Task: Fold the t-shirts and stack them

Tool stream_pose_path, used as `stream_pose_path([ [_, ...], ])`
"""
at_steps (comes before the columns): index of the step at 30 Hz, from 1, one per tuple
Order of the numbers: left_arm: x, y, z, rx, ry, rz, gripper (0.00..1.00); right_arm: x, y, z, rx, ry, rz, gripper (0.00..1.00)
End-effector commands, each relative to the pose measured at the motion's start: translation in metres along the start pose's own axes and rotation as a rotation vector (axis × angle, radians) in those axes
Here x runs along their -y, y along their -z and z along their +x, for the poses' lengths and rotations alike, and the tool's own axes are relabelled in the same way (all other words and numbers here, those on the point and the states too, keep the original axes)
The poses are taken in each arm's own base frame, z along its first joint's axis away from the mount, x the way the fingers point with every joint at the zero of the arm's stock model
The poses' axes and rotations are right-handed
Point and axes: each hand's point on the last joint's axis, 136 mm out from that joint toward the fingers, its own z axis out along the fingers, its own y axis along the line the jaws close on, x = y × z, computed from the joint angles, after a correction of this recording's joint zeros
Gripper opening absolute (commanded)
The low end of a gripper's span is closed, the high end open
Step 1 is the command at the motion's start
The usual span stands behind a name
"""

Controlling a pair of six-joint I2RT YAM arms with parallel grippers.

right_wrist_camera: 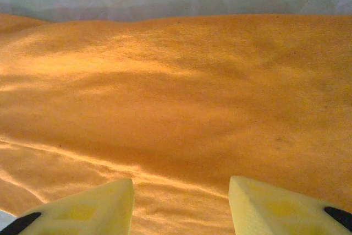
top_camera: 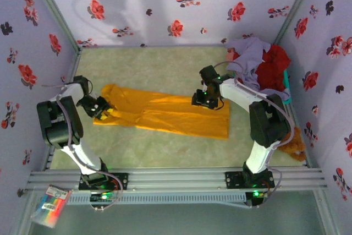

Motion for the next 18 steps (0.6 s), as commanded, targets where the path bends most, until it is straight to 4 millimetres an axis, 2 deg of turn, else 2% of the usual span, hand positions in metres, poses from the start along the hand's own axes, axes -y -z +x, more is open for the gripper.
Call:
stream_pose_path([
  [1,0.002,-0.003,-0.007,0.006,-0.018,0.015,0.35,0.001,0.010,0.006,-0.001,0.014,0.006,0.50],
  [10,0.012,-0.006,-0.012,0.000,-0.020,0.054,0.33,0.001,0.008,0.006,-0.005,0.013,0.007,0.50],
  [18,0.017,-0.009,-0.009,-0.001,-0.034,0.056,0.23,0.002,0.008,0.007,-0.007,0.015,0.009,0.50],
])
